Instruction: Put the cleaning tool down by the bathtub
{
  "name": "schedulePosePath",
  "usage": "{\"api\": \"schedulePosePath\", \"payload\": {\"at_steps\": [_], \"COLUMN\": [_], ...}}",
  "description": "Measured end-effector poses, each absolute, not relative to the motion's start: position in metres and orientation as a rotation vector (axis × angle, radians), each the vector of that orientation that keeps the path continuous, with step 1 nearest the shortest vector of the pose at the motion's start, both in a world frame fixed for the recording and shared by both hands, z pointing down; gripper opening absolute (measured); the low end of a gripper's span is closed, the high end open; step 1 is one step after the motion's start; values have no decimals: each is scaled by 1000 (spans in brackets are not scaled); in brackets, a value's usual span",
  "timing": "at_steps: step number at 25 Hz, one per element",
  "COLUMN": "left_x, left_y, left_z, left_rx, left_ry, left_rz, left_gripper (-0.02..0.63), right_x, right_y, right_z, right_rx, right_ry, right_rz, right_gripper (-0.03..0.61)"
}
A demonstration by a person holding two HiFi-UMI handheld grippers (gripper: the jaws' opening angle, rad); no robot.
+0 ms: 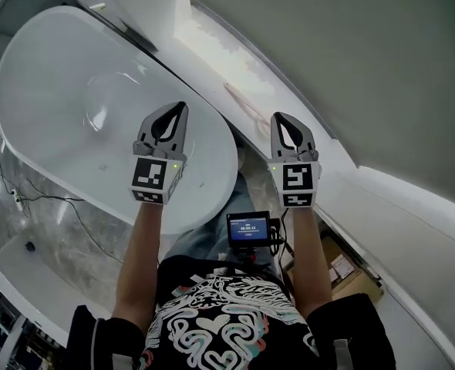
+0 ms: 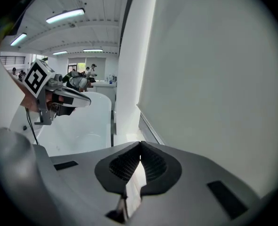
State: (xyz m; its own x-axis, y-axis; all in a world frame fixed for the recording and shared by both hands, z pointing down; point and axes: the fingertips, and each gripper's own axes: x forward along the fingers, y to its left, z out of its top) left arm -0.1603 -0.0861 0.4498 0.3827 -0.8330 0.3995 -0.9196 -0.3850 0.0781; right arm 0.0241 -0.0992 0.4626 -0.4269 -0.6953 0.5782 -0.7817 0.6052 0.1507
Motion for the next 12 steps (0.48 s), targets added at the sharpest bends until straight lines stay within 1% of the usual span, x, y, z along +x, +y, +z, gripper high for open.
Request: {"api": "schedulePosePath", "payload": {"at_steps": [6,12], "left_x": [-169,-161], "left_y": [-79,-63], "left_z": [400,358], "left_rx": [2386,2430], "left_ry": [-1590,-1618], "left_rz": [366,330], "left_gripper": [17,17], "right_x": [28,48], "right_y": [-95,-73], "right_z": [411,370], "right_rx": [1300,1435], "right_ry": [-2247,-2261], "right_rz": [184,174], "right_gripper": [28,28]}}
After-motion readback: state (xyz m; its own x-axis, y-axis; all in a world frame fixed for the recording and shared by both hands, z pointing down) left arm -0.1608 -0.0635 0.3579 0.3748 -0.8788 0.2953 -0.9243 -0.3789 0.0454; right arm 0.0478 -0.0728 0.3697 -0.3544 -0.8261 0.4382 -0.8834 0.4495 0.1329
